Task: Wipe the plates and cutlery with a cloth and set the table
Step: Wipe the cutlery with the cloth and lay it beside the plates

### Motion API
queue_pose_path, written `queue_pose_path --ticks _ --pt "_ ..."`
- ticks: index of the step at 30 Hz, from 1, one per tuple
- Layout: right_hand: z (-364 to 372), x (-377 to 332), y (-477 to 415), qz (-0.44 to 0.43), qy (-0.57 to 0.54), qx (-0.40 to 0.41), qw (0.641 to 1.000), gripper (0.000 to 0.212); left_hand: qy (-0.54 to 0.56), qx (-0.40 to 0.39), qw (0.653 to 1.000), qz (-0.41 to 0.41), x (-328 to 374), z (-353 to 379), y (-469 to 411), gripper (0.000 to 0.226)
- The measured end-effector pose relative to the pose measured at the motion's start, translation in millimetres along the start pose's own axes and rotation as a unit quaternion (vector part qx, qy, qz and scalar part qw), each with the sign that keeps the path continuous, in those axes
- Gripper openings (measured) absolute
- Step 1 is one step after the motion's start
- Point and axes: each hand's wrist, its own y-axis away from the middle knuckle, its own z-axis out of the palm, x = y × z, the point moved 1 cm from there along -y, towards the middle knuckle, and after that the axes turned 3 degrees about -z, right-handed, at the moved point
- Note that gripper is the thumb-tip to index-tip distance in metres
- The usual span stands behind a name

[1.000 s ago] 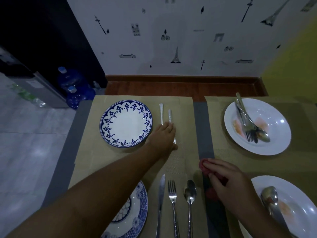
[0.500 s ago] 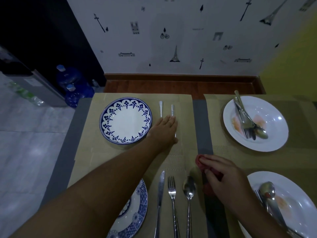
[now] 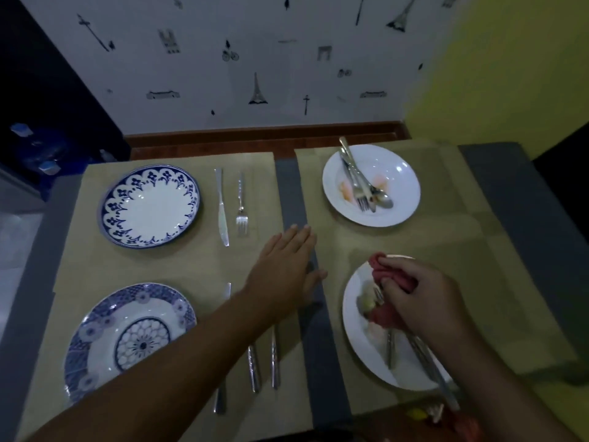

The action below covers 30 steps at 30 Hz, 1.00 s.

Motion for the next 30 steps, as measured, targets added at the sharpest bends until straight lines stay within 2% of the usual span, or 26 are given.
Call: queue_pose_path --ticks 3,8,12,17,24,27,30 --pt "-27 24 7 0.027 0.059 0.004 0.998 0.032 0.043 -0.007 0.999 -0.020 46 18 12 0.067" --pt "-55 56 22 0.061 0.086 -0.011 0.994 0.031 0.082 -0.005 0.994 -0.075 104 54 30 0.033" --pt "-63 76 31 0.054 0.079 -0.020 0.995 0.033 0.140 -0.074 0.975 -0.153 138 79 33 0.031" --pt "-67 92 39 0.027 0.097 -0.045 0.994 0.035 0.139 -0.083 0.968 -0.191 161 98 22 0.023" --pt "-69 98 43 -0.042 0.080 -0.052 0.995 0.035 0.226 -0.065 0.941 -0.244 163 99 18 0.014" --pt "-66 94 44 -0.128 0.101 -0.044 0.986 0.038 0.287 -0.052 0.921 -0.260 163 96 25 0.022" --pt "-62 91 47 -0.219 0.148 -0.070 0.962 0.038 0.385 -0.035 0.879 -0.279 168 87 40 0.013"
